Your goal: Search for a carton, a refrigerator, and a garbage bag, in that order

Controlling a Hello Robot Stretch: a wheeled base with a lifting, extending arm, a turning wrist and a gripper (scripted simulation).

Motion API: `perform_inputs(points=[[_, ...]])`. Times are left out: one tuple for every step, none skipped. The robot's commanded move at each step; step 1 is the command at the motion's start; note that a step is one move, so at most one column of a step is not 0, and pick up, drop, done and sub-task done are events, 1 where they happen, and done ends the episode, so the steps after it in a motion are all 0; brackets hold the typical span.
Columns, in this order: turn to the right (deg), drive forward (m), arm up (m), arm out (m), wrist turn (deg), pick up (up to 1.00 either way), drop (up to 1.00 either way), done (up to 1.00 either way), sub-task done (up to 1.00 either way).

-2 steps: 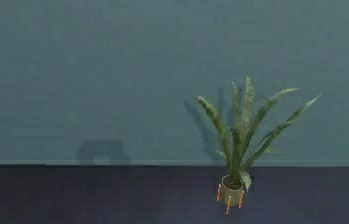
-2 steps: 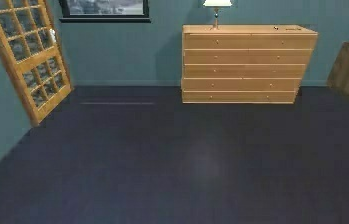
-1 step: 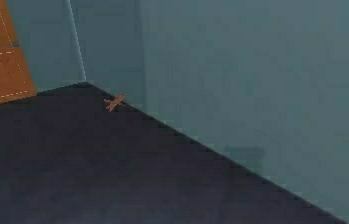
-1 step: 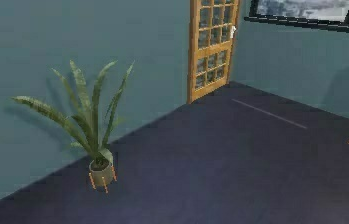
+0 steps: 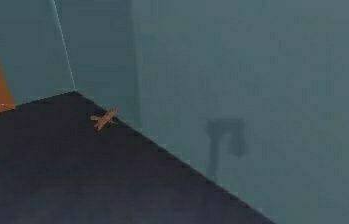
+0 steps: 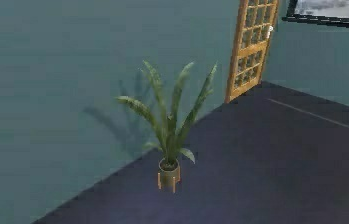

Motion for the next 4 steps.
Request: perform_inputs(points=[[-42.0,0.00,0.00,0.00,0.0,0.00,0.00,0.00,0.00],[0.0,1.00,0.00,0.00,0.0,0.00,0.00,0.00,0.00],[-3.0,0.00,0.00,0.00,0.0,0.00,0.00,0.00,0.00],[0.0,1.00,0.00,0.00,0.0,0.00,0.00,0.00,0.00]])
